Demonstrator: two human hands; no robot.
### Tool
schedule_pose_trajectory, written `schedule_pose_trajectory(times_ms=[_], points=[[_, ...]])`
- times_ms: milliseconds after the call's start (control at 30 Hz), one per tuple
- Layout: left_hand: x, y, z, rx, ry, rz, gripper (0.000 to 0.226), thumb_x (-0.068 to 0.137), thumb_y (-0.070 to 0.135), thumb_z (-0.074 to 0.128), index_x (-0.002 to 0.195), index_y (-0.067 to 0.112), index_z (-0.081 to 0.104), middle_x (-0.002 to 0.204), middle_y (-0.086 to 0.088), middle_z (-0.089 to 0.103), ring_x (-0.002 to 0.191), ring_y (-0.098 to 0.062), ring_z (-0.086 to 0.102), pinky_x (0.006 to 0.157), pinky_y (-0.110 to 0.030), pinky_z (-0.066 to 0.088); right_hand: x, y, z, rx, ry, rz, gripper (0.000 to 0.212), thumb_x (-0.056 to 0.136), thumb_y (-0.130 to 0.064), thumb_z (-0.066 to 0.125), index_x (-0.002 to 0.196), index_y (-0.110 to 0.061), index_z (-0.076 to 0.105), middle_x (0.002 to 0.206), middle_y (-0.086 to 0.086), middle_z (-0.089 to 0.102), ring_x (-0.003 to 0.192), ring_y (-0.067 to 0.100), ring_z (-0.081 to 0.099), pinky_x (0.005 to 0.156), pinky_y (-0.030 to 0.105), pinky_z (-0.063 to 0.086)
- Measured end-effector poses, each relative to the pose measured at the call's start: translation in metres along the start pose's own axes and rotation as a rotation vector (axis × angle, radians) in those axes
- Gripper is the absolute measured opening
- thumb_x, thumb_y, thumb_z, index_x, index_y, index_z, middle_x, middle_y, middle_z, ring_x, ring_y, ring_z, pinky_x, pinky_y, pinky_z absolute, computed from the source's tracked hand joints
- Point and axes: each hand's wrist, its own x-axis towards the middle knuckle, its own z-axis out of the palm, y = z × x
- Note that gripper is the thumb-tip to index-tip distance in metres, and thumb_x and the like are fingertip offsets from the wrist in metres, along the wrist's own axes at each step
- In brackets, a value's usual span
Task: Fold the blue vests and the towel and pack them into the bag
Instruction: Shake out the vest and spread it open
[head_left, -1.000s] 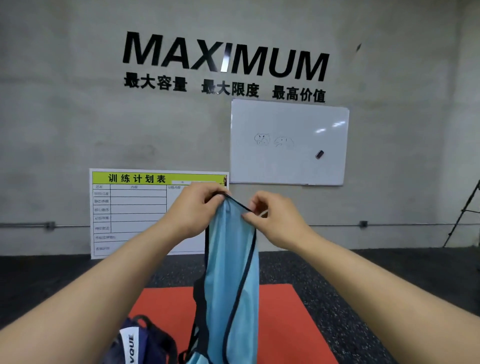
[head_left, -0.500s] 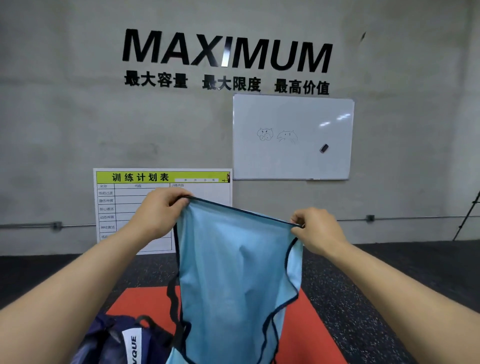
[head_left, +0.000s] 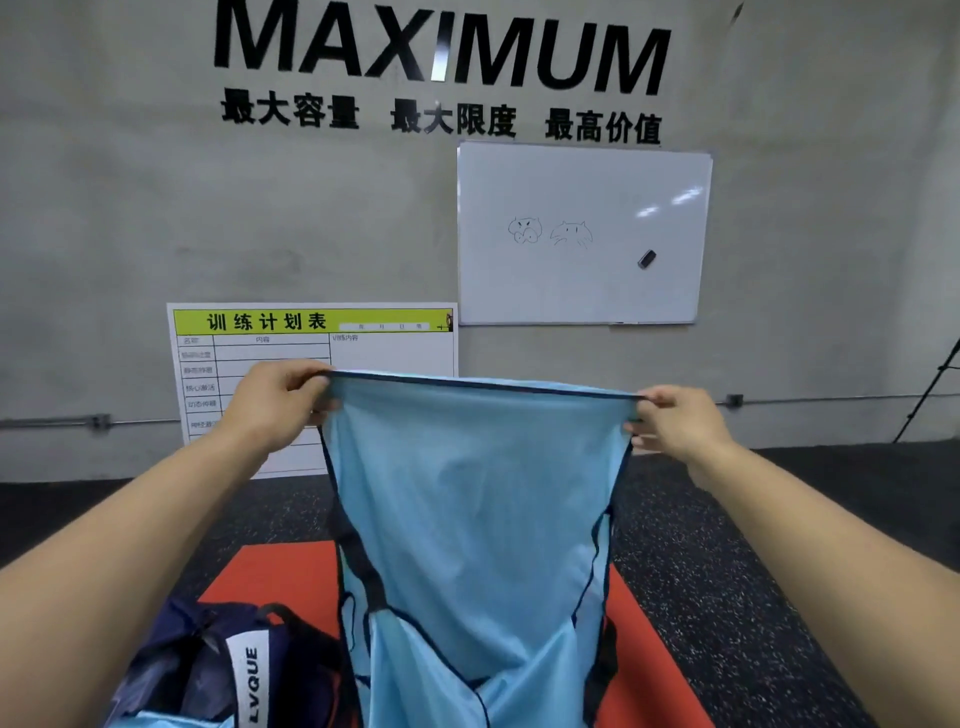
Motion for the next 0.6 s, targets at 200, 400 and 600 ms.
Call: schedule_pose_trajectory(times_ms=[200, 400, 600], points=[[0.007, -0.01, -0.001, -0.069, -0.005, 0.081, 0.034, 0.104, 0.004, 0.05, 0.095, 0.029, 0.071, 0.103, -0.003, 0.073, 0.106, -0.029, 0.07, 0.101, -0.039, 0.053, 0.018, 0.001, 0.007, 0.094, 0.026, -0.157, 0.017, 0.102, -0.008, 0.057, 0.103, -0.013, 0.073, 0.106, 0.006, 0.075, 0.099, 0.02, 0.07, 0.093, 0.032, 0.058], [-0.029, -0.046, 0.004, 0.002, -0.131, 0.025, 0.027, 0.104, 0.003, 0.051, 0.101, 0.02, 0.072, 0.112, -0.013, 0.073, 0.11, -0.026, 0.069, 0.097, -0.032, 0.057, -0.004, 0.042, 0.009, -0.016, -0.03, -0.11, 0.015, 0.099, -0.012, 0.063, 0.101, -0.019, 0.076, 0.1, 0.001, 0.076, 0.096, 0.019, 0.071, 0.092, 0.035, 0.057], [-0.077, -0.118, 0.025, 0.099, -0.27, -0.047, 0.043, 0.102, 0.004, 0.055, 0.089, 0.038, 0.078, 0.091, 0.003, 0.077, 0.089, -0.018, 0.068, 0.093, -0.04, 0.056, -0.043, 0.12, 0.015, -0.198, -0.135, -0.041, 0.013, 0.096, -0.017, 0.066, 0.096, -0.024, 0.077, 0.082, -0.004, 0.073, 0.065, 0.007, 0.061, 0.061, 0.022, 0.045]])
